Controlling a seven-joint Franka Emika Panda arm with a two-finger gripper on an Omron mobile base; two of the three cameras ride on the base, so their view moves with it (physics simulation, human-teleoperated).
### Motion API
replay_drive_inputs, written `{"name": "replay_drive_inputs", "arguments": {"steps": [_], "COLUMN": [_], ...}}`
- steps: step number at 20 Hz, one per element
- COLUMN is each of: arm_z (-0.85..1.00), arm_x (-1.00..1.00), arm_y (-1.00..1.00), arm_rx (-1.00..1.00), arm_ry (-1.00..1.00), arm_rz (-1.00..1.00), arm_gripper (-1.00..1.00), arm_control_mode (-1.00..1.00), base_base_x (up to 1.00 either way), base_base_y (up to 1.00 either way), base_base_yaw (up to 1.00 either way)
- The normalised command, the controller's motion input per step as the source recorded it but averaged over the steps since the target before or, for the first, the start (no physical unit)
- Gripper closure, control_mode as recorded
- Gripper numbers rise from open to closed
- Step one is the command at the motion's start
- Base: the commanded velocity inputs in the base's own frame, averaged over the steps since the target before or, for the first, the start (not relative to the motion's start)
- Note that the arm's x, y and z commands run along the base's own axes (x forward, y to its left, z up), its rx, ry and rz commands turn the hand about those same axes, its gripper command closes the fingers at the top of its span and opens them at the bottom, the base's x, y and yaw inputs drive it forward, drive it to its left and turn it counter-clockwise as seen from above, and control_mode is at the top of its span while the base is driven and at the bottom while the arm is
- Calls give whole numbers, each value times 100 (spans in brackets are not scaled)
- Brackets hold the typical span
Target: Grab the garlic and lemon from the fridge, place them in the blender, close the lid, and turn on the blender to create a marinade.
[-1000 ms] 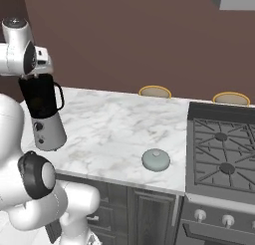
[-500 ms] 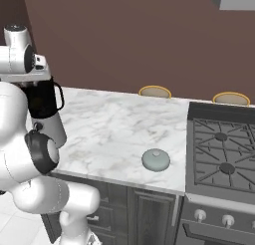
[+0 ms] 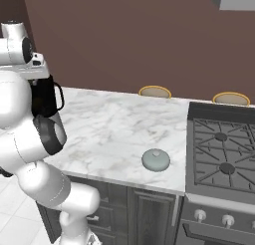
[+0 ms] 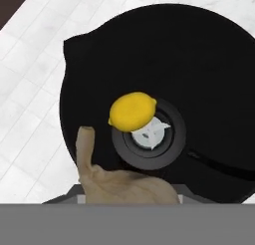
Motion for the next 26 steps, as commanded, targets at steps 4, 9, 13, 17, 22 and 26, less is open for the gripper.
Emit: {"name": "replay_drive_inputs", "arguments": {"steps": [4, 9, 13, 17, 22, 26], "arm_z": [-32, -25, -39, -63, -66, -40], "arm_x": [36, 42, 29, 7, 0, -3], "arm_y": [-9, -23, 0, 4, 20, 8], "arm_rx": [-2, 0, -1, -5, -5, -2], "arm_ry": [3, 1, 0, 0, 0, 0], "arm_rz": [0, 0, 0, 0, 0, 0], "arm_gripper": [100, 100, 100, 100, 100, -100], "arm_control_mode": [-100, -100, -100, -100, -100, -100], "base_base_x": [0, 0, 0, 0, 0, 0], "base_base_y": [0, 0, 0, 0, 0, 0], "base_base_yaw": [0, 0, 0, 0, 0, 0]}}
